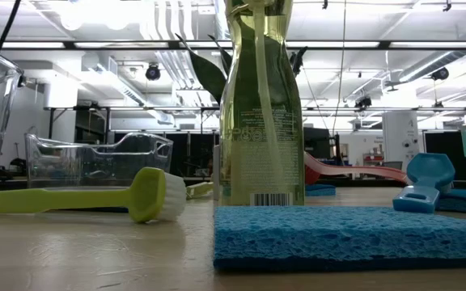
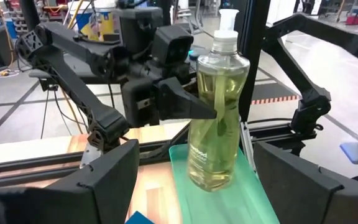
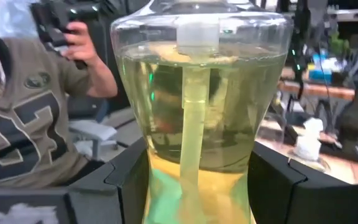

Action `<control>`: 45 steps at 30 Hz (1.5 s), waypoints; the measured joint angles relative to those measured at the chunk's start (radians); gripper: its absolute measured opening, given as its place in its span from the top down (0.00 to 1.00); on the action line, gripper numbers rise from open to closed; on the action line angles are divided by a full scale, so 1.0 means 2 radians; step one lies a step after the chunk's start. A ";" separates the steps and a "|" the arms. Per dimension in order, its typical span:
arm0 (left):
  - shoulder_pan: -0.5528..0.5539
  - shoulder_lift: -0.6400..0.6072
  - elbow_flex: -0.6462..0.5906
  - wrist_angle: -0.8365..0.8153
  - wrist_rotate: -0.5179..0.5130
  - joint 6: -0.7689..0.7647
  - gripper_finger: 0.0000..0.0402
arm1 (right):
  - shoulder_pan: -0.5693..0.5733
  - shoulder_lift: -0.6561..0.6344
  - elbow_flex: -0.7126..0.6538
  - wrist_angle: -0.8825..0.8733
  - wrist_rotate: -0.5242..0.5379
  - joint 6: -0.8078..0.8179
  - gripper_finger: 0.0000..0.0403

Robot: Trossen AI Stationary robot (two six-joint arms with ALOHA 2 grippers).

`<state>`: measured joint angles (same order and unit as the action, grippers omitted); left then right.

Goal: Pick & Place Kitchen Sink Supplies
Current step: Put the yellow dish soap into the green bin

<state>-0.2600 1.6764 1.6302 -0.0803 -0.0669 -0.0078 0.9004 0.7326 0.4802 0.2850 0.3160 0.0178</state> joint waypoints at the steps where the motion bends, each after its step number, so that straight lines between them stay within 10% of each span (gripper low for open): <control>1: 0.000 0.000 0.000 0.000 0.000 0.000 0.23 | 0.001 0.000 -0.008 0.009 -0.001 -0.002 0.49; 45: -0.001 0.000 0.000 0.010 -0.001 -0.001 0.23 | 0.027 -0.043 -0.181 0.106 0.014 0.062 0.50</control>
<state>-0.2615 1.6764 1.6299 -0.0605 -0.0681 -0.0102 0.9540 0.6462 0.1173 0.4970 0.3436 0.1412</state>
